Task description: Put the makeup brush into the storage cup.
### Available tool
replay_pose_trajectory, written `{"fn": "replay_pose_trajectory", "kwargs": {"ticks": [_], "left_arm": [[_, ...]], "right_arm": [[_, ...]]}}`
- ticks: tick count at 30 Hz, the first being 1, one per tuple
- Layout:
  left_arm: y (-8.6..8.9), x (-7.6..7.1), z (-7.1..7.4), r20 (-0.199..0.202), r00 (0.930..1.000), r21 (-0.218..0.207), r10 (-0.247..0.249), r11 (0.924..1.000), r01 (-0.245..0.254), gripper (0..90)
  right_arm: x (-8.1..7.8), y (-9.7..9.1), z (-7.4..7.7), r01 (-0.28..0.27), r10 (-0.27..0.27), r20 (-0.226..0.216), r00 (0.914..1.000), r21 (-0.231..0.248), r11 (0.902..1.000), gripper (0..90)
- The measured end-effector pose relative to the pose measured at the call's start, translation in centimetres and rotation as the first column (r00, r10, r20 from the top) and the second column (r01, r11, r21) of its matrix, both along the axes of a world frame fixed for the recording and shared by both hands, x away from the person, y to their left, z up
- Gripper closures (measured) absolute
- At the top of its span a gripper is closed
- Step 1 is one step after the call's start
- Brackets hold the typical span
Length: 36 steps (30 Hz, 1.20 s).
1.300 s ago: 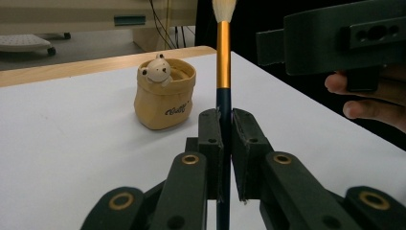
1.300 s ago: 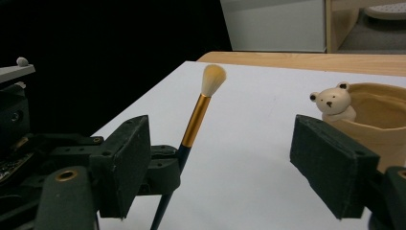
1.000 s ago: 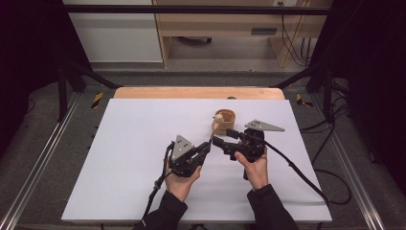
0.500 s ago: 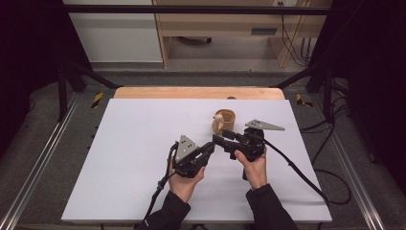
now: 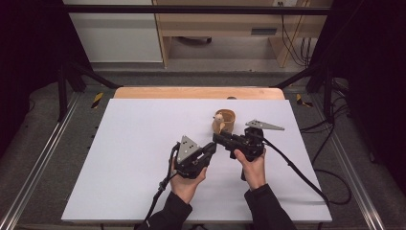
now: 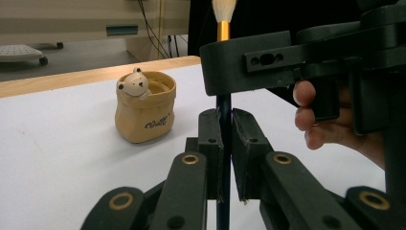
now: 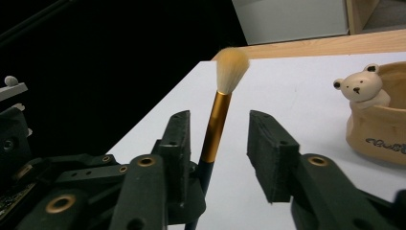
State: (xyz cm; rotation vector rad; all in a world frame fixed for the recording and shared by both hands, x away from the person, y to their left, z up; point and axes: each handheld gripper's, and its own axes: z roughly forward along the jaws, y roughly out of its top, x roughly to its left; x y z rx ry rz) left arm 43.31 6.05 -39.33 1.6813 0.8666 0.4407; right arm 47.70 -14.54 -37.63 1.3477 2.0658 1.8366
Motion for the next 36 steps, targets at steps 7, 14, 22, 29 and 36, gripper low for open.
{"fn": "replay_pose_trajectory", "kwargs": {"ticks": [7,14,22,29,36], "left_arm": [[-0.01,0.04,-0.02,0.0,1.0,0.002,-0.001,1.0,0.001,83.3],[-0.05,0.01,-0.02,0.002,1.0,0.0,-0.001,1.0,0.001,83.3],[-0.07,-0.03,-0.04,0.002,1.0,-0.002,-0.002,1.0,0.002,83.3],[-0.01,-0.07,-0.03,0.005,0.9999,0.002,-0.01,1.0,0.01,83.2],[0.41,0.14,-0.1,0.021,0.9984,-0.016,-0.052,0.9985,0.052,73.1]], "right_arm": [[0.0,0.01,-0.03,-0.01,0.01,-0.005,0.9999,0.008,0.9999,68.4],[0.03,0.06,-0.11,-0.02,0.02,-0.009,0.9998,0.015,0.9997,75.4],[0.0,0.06,-0.09,-0.032,0.032,-0.014,0.9994,0.03,0.999,81.8],[-0.06,0.05,-0.07,-0.046,0.047,-0.014,0.9988,0.04,0.9981,83.4],[-0.16,-0.16,0.1,-0.033,0.032,0.012,0.9994,0.022,0.9992,83.5]]}}
